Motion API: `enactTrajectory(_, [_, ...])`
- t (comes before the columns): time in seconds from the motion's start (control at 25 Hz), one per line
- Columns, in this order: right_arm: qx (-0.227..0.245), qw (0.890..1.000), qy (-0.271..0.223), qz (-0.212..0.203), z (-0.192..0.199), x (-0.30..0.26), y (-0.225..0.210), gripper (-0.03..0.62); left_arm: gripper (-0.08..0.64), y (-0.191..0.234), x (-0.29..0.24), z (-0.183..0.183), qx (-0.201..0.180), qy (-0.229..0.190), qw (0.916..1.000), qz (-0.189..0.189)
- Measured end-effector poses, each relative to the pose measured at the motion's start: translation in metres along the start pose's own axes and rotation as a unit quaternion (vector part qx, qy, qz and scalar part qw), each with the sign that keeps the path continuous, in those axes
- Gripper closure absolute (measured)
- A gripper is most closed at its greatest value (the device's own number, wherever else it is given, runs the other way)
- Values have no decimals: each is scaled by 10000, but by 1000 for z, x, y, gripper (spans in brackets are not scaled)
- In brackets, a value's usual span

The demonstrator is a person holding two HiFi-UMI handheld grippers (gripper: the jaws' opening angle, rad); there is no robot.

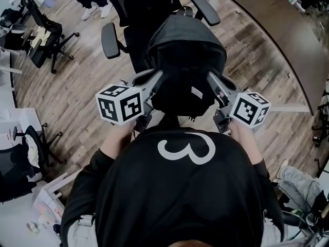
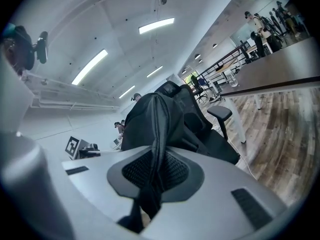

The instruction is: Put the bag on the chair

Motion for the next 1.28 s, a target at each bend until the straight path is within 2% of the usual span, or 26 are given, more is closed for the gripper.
enactTrajectory(0.68, [-229, 9986, 417, 230, -34, -147, -60, 538, 512, 109, -103, -62, 191, 322, 9991, -182])
enactTrajectory(1.28, [-179, 9981, 547, 202, -52, -246, -92, 538, 512, 182, -158, -101, 292, 392, 9984, -294])
Point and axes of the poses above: the fingertips, and each gripper's own axes: x backward along the fingers, y to its left, z out of its underside, the point moved 9 cm from there along x, backward along the fingers, and after that the axes turned 14 degrees about -y, right-handed, at the moved point
